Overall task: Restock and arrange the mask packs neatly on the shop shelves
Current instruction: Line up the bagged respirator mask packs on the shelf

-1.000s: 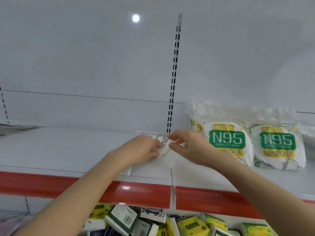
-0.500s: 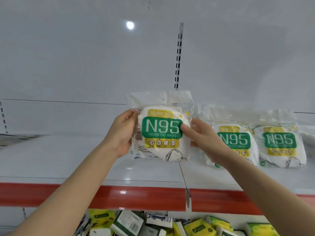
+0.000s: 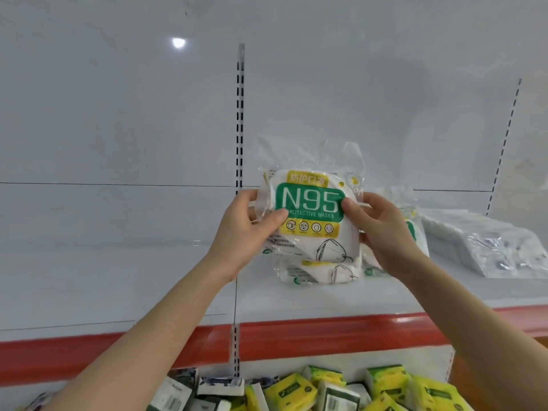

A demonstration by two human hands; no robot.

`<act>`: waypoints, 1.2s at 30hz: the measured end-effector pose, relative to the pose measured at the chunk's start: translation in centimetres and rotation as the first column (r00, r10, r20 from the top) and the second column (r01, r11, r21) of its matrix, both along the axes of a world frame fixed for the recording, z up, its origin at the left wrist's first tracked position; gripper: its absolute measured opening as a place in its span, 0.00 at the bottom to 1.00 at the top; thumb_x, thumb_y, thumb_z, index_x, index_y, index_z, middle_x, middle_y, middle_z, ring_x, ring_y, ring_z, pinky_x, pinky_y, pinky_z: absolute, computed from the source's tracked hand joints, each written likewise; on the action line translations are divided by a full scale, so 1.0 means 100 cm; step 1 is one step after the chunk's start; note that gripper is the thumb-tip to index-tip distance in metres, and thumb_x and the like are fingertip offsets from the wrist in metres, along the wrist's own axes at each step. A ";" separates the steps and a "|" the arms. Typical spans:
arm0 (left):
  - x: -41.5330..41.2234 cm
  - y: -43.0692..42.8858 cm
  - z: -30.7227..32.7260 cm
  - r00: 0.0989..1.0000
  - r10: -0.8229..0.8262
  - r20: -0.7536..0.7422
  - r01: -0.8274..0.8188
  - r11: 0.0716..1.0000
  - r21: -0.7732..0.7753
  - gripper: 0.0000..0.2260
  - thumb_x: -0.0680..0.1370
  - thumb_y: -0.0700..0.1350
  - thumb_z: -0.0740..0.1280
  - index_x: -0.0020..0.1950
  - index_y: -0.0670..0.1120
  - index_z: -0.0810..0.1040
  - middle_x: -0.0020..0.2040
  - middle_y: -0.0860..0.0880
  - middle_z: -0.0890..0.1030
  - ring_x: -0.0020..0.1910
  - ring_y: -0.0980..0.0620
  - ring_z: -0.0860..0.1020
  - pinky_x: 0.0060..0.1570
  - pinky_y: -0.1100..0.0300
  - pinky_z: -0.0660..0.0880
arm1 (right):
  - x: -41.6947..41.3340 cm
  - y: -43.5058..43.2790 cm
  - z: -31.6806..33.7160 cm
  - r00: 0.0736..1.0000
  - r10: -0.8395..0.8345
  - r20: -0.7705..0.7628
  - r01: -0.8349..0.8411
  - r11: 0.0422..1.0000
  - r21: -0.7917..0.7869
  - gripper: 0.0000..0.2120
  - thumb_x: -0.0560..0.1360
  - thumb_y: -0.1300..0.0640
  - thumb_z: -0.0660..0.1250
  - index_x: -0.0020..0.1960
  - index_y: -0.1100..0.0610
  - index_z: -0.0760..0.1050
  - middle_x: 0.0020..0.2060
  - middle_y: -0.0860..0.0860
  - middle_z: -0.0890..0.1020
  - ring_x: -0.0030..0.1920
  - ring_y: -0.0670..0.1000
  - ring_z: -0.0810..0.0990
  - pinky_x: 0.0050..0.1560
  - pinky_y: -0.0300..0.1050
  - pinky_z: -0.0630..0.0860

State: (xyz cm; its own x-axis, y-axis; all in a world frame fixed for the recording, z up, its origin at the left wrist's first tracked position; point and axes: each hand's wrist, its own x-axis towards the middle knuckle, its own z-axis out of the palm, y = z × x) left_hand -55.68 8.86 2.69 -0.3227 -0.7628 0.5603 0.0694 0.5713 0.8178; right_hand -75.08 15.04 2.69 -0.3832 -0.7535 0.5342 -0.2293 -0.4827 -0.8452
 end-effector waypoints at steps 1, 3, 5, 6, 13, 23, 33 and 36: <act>-0.013 0.004 0.001 1.000 -0.005 0.010 0.005 1.000 -0.009 0.18 0.74 0.44 0.69 0.62 0.46 0.70 0.51 0.48 0.81 0.48 0.53 0.81 0.46 0.58 0.80 | -0.013 0.006 0.001 1.000 -0.026 0.002 0.026 1.000 -0.002 0.08 0.76 0.56 0.65 0.53 0.57 0.73 0.36 0.48 0.85 0.36 0.46 0.84 0.32 0.39 0.79; -0.040 0.011 0.001 0.999 -0.013 0.047 0.015 0.999 -0.049 0.22 0.74 0.47 0.69 0.65 0.46 0.67 0.52 0.49 0.80 0.49 0.54 0.80 0.48 0.57 0.79 | -0.039 0.017 0.002 0.997 -0.082 0.008 0.082 0.997 0.001 0.10 0.75 0.56 0.65 0.54 0.58 0.73 0.38 0.49 0.85 0.36 0.47 0.84 0.33 0.41 0.80; -0.065 0.018 -0.001 0.996 -0.003 0.092 0.012 0.995 -0.099 0.27 0.74 0.48 0.70 0.69 0.47 0.63 0.54 0.48 0.79 0.50 0.54 0.79 0.48 0.60 0.77 | -0.066 0.027 0.002 0.992 -0.121 0.018 0.121 0.993 0.001 0.09 0.75 0.55 0.65 0.53 0.58 0.73 0.37 0.48 0.85 0.36 0.47 0.84 0.35 0.44 0.82; -0.076 0.021 -0.002 0.994 0.010 0.110 0.004 0.992 -0.127 0.30 0.74 0.49 0.70 0.72 0.47 0.60 0.54 0.48 0.78 0.49 0.53 0.79 0.47 0.61 0.77 | -0.079 0.031 0.002 0.991 -0.134 0.021 0.134 0.991 0.005 0.08 0.75 0.55 0.65 0.52 0.58 0.73 0.36 0.48 0.85 0.36 0.47 0.84 0.36 0.45 0.82; -0.139 0.038 -0.021 0.945 0.055 0.324 0.033 0.965 -0.261 0.37 0.75 0.47 0.68 0.77 0.51 0.48 0.64 0.52 0.70 0.60 0.56 0.73 0.58 0.67 0.71 | -0.147 0.039 -0.013 0.979 -0.196 -0.051 0.200 0.977 0.080 0.05 0.76 0.57 0.65 0.50 0.56 0.73 0.41 0.51 0.83 0.40 0.51 0.83 0.42 0.48 0.80; -0.168 0.040 -0.047 0.653 0.392 0.648 0.008 0.852 -0.523 0.24 0.77 0.46 0.66 0.71 0.45 0.64 0.59 0.48 0.66 0.53 0.52 0.71 0.56 0.61 0.70 | -0.195 0.027 -0.051 0.897 -0.077 -0.435 0.269 0.876 0.400 0.18 0.73 0.48 0.68 0.61 0.49 0.70 0.51 0.48 0.77 0.54 0.50 0.76 0.51 0.49 0.76; -0.181 0.033 -0.052 0.567 0.501 0.654 -0.024 0.803 -0.595 0.21 0.78 0.45 0.64 0.69 0.44 0.65 0.57 0.47 0.69 0.54 0.50 0.72 0.52 0.57 0.72 | -0.191 0.021 -0.053 0.873 -0.060 -0.485 0.281 0.874 0.398 0.22 0.74 0.45 0.66 0.64 0.51 0.67 0.49 0.52 0.80 0.49 0.52 0.80 0.45 0.48 0.77; -0.181 0.033 -0.055 0.585 0.483 0.652 -0.032 0.817 -0.576 0.23 0.79 0.45 0.63 0.72 0.45 0.62 0.60 0.47 0.70 0.57 0.49 0.72 0.54 0.56 0.72 | -0.191 0.023 -0.054 0.898 -0.051 -0.438 0.244 0.884 0.398 0.18 0.74 0.46 0.66 0.60 0.52 0.69 0.46 0.48 0.80 0.48 0.50 0.80 0.45 0.45 0.77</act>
